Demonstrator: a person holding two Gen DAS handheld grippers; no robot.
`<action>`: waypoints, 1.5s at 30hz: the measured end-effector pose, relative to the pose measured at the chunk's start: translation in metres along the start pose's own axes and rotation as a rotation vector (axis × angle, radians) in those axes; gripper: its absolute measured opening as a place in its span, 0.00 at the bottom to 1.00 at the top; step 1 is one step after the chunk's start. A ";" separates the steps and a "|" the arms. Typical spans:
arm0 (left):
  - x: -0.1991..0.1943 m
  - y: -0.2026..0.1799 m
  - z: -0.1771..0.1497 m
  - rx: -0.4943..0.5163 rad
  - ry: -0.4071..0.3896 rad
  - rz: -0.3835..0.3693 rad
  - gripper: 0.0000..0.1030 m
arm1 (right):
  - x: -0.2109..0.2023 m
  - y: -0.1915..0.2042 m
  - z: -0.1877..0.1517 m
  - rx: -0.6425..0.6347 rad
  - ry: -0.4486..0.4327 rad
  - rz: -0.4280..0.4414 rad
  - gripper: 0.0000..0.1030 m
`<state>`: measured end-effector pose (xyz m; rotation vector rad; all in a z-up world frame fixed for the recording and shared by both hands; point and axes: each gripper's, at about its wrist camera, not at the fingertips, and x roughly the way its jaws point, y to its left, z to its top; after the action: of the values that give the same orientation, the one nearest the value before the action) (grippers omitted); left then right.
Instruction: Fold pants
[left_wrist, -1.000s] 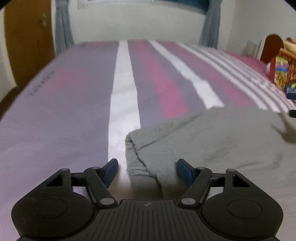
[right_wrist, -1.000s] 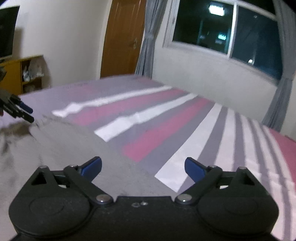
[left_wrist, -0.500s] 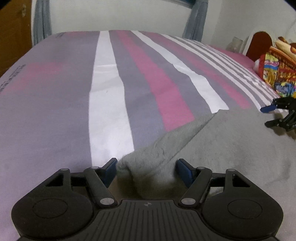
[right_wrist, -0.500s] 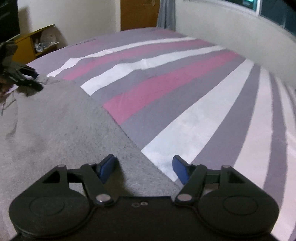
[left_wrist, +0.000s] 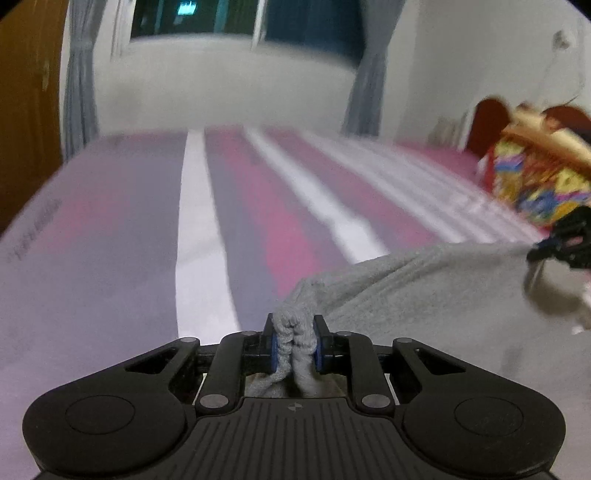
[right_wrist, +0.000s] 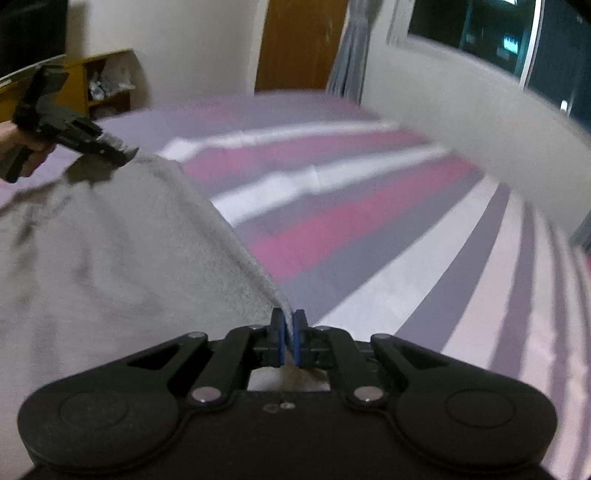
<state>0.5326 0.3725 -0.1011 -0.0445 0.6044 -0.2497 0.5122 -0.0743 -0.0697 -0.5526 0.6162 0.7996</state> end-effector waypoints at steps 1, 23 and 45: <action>-0.016 -0.005 0.002 0.017 -0.017 -0.006 0.17 | -0.018 0.009 0.000 -0.016 -0.015 -0.009 0.04; -0.201 -0.082 -0.172 -0.128 0.078 0.190 0.46 | -0.151 0.161 -0.128 0.342 -0.010 -0.107 0.45; -0.186 -0.073 -0.189 -0.760 -0.146 -0.093 0.17 | -0.130 0.076 -0.188 1.157 -0.032 -0.067 0.05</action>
<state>0.2615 0.3530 -0.1447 -0.8181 0.5237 -0.0935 0.3274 -0.2169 -0.1273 0.4960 0.9015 0.2823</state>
